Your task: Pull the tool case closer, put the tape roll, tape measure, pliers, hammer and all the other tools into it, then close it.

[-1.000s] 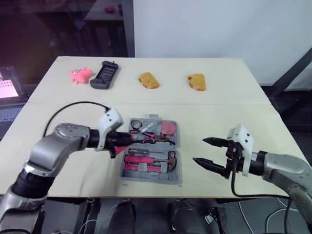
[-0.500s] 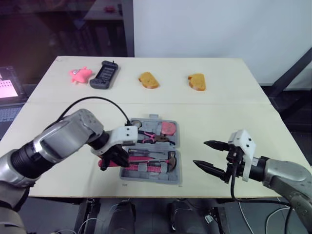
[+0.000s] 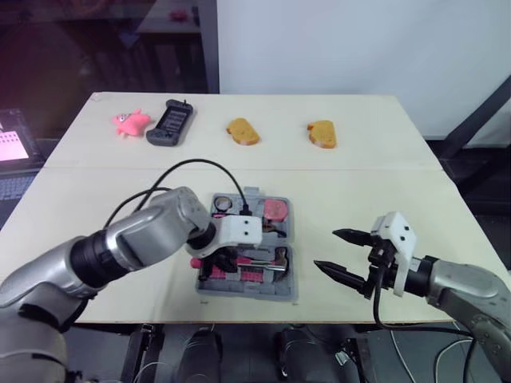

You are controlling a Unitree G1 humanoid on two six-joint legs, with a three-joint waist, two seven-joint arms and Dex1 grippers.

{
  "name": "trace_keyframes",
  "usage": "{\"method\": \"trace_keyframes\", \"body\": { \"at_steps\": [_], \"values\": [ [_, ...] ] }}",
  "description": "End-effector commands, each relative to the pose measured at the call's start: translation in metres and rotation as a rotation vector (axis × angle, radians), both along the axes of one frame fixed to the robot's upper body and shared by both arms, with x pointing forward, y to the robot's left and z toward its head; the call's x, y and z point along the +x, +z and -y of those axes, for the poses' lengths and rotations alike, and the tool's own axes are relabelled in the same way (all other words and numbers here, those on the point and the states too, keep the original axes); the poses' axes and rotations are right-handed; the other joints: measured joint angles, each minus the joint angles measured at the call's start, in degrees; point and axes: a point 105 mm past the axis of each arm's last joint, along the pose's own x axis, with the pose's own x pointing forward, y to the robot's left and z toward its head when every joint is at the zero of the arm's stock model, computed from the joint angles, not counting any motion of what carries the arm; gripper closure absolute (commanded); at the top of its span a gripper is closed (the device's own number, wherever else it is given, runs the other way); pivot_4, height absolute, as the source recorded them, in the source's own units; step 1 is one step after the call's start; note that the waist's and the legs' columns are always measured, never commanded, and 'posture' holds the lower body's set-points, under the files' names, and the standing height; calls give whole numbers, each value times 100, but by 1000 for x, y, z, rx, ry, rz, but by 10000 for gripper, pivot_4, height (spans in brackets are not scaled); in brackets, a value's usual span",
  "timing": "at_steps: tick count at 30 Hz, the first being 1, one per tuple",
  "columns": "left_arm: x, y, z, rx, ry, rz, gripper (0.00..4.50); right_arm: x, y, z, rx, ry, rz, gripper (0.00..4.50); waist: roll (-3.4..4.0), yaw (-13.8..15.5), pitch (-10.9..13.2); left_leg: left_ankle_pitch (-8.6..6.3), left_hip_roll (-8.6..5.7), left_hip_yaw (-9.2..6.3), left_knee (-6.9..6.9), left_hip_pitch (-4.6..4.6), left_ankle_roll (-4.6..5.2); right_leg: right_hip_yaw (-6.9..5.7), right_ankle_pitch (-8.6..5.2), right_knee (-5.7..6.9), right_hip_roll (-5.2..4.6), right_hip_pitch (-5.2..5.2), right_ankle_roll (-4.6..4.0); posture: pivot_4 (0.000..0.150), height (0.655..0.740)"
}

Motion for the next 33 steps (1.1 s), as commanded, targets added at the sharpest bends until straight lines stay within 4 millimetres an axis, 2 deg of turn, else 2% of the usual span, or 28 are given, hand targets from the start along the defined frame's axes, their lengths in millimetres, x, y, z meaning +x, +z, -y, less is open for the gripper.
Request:
{"method": "trace_keyframes", "body": {
  "at_steps": [1,15,27,33],
  "values": [
    [-3,5,6,21,-59,17,41115,-1,7,-7,19,26,30,0,0,5,0,0,0,0,1,0,0,0,0,0,0,0,0,1500,7400],
    [-1,-23,21,66,-96,7,41115,-2,7,-10,23,28,29,0,1,13,0,-17,0,-1,42,-4,29,0,-2,2,0,13,2,1500,7400],
    [-11,-31,20,84,-80,-32,41115,-5,6,-10,20,27,21,0,1,13,0,-17,0,-1,45,-5,30,0,-2,3,0,14,3,1500,7400],
    [-11,-41,23,87,-62,-35,41115,-5,6,-10,22,25,18,0,1,17,0,-17,0,-2,47,-5,30,0,-2,2,0,16,3,1500,7400]
  ]
}}
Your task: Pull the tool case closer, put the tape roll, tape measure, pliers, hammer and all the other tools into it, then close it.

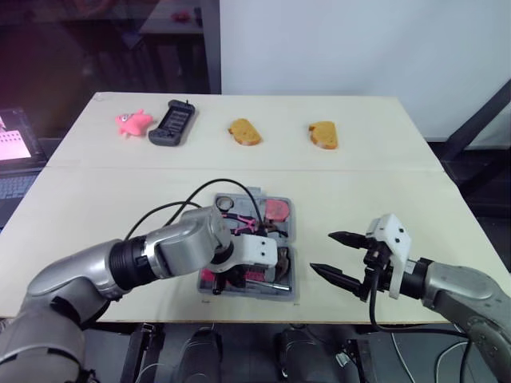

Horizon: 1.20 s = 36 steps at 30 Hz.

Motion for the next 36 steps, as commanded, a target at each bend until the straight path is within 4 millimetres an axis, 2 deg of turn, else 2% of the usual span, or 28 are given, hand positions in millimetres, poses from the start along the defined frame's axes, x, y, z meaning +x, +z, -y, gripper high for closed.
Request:
{"method": "trace_keyframes", "body": {
  "at_steps": [1,9,19,21,24,28,33,36],
  "values": [
    [0,-2,5,-10,-2,15,41115,-3,9,-4,9,18,38,0,0,3,0,0,0,0,1,0,0,0,0,0,0,0,0,1500,7400],
    [7,-10,9,-42,27,39,41115,-6,9,-6,11,25,28,0,14,31,-8,0,-6,-1,8,4,0,0,-2,-3,-5,15,-1,1500,7400],
    [-1,-11,8,-70,1,25,41115,-7,8,-8,14,32,18,0,17,35,-10,0,-15,-7,12,8,0,5,-5,-4,-9,26,-1,1500,7400],
    [-1,-10,9,-72,-4,27,30888,-7,8,-8,15,36,18,0,17,35,-10,0,-16,-7,12,8,0,5,-5,-4,-9,26,-1,1500,7400],
    [0,-8,8,-74,-16,34,19656,-7,8,-9,16,38,18,0,31,35,-15,0,-17,-8,12,9,0,5,-5,-6,-11,29,-1,1500,7400],
    [1,-4,8,-83,-20,38,360,-6,7,-10,18,39,16,0,35,46,-16,0,-25,-16,12,8,0,9,-8,-5,-10,31,-5,1500,7400],
    [5,4,4,-98,-14,52,360,-5,7,-11,21,41,14,0,34,22,-15,1,-39,-33,15,4,-1,16,-14,-5,-10,35,-12,1500,7400],
    [7,16,-3,-131,11,45,360,-5,7,-11,21,38,15,0,33,-5,-12,1,-39,-38,11,3,-1,15,-12,-2,-7,33,-2,1500,7400]
  ]
}}
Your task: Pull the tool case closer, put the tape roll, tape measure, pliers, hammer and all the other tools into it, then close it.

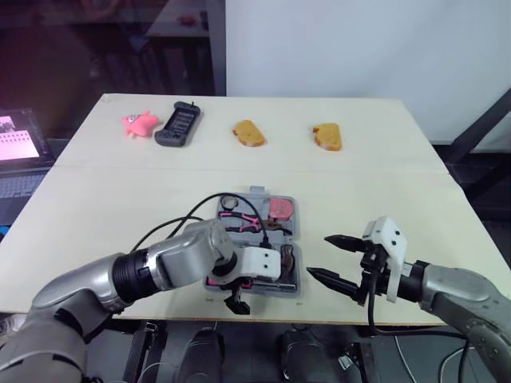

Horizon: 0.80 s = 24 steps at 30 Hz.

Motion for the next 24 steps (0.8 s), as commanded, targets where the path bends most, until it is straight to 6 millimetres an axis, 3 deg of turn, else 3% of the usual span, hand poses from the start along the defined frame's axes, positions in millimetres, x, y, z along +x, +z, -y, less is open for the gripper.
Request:
{"method": "trace_keyframes", "body": {
  "at_steps": [1,7,12,16,22,24],
  "values": [
    [15,27,-9,-68,50,67,360,-2,7,-4,12,12,33,0,1,-13,1,0,0,-3,-1,0,0,-1,4,0,1,-1,7,1500,7400],
    [17,52,-25,-270,111,27,360,-3,7,-2,11,-1,34,0,3,-15,3,0,0,-4,-6,0,0,-2,-2,0,0,-2,11,1500,7400],
    [19,54,-42,-426,92,89,360,-3,7,0,7,-15,38,0,4,-17,4,0,0,-6,-8,-1,0,-4,-3,2,-1,-5,15,1500,7400],
    [17,59,-41,-593,163,69,12404,-4,7,2,6,-20,38,0,-5,17,10,-1,0,-4,-4,-2,0,-7,-10,0,-5,1,2,1500,7400],
    [15,39,-44,-619,179,73,43436,-2,7,2,6,-23,39,0,-1,-13,7,-1,0,-4,-6,-2,0,-5,-10,-1,-3,0,3,1500,7400],
    [10,25,-48,-586,159,72,44349,-2,8,2,5,-24,40,0,-1,-32,8,-1,0,-4,-7,-2,0,-5,-9,0,-3,-1,4,1500,7400]
  ]
}}
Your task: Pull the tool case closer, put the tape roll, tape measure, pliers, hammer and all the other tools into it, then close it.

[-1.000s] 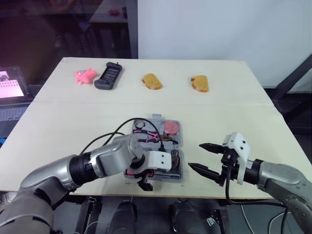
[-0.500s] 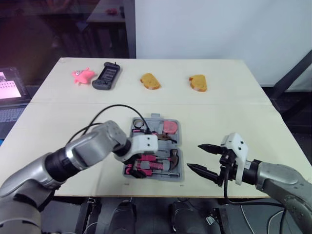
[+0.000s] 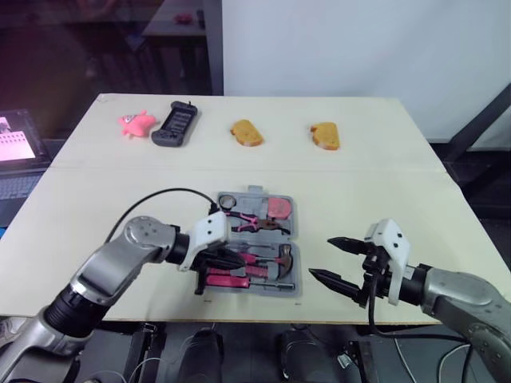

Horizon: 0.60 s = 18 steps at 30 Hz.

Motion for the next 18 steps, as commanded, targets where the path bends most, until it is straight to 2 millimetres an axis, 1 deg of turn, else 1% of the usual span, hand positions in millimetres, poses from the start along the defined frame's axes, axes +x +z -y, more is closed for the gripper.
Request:
{"method": "trace_keyframes", "body": {
  "at_steps": [1,7,14,17,18],
  "values": [
    [-4,-14,-5,41,-33,37,44349,1,11,-2,11,10,52,0,0,-10,0,0,0,0,-1,0,0,0,0,0,1,-2,0,1500,7400],
    [2,-31,-3,49,-11,73,44349,0,12,-2,9,15,51,0,0,30,1,0,-1,0,1,0,0,0,-2,-1,-1,2,-4,1500,7400],
    [-7,-45,5,53,-47,73,44349,-2,14,-2,2,21,52,0,1,6,1,0,-1,0,-2,0,0,1,0,0,0,-1,-1,1500,7400],
    [-8,-53,2,88,-42,69,44349,-2,14,-1,0,22,51,0,1,8,1,0,-1,0,-2,0,0,1,0,0,0,-1,-1,1500,7400],
    [-7,-58,-1,118,-32,71,44349,-2,14,-1,-2,22,50,0,1,8,1,0,-1,0,-2,0,0,1,-1,0,0,0,-2,1500,7400]
  ]
}}
